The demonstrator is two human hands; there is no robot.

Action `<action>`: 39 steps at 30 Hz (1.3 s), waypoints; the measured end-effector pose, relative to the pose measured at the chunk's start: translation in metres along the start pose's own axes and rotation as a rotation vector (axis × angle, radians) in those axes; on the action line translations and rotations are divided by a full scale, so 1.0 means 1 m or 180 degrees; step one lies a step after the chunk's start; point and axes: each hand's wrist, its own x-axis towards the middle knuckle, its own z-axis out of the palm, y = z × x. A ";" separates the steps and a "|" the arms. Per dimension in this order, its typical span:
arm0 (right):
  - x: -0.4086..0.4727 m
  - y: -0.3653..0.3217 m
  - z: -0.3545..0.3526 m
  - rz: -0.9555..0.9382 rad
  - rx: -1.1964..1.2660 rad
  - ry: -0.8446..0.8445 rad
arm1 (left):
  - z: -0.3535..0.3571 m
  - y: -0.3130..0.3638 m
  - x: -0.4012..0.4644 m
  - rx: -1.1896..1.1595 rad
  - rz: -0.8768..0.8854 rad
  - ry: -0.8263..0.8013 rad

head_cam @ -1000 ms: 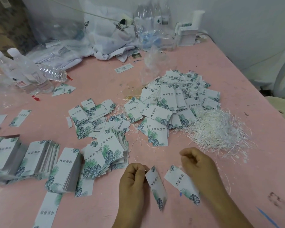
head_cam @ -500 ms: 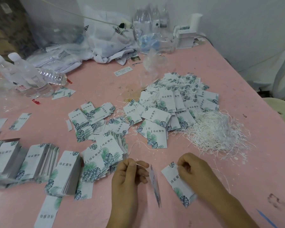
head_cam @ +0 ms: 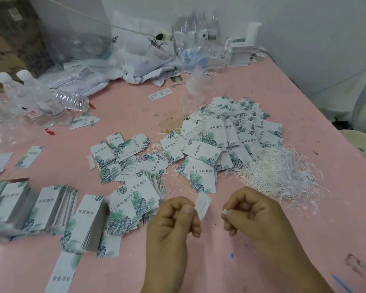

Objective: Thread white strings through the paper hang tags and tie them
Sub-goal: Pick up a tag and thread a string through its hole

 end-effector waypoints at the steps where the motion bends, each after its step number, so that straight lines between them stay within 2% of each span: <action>1: -0.001 0.002 0.004 0.0065 -0.0018 0.0000 | 0.001 -0.004 -0.002 0.0065 -0.0069 -0.0021; 9: -0.010 0.007 0.015 0.0023 -0.0134 0.0034 | 0.001 -0.006 -0.012 0.0322 -0.0385 -0.0268; 20: -0.015 0.007 0.017 -0.0132 -0.0331 0.0121 | 0.001 -0.009 -0.008 -0.0135 -0.0877 -0.0308; 34: -0.016 0.010 0.021 -0.0216 -0.0524 0.0134 | 0.001 -0.007 -0.009 0.0415 -0.0655 -0.0346; 39: -0.017 0.012 0.024 -0.0524 -0.0974 0.0247 | 0.001 -0.007 -0.009 0.0432 -0.0722 -0.0239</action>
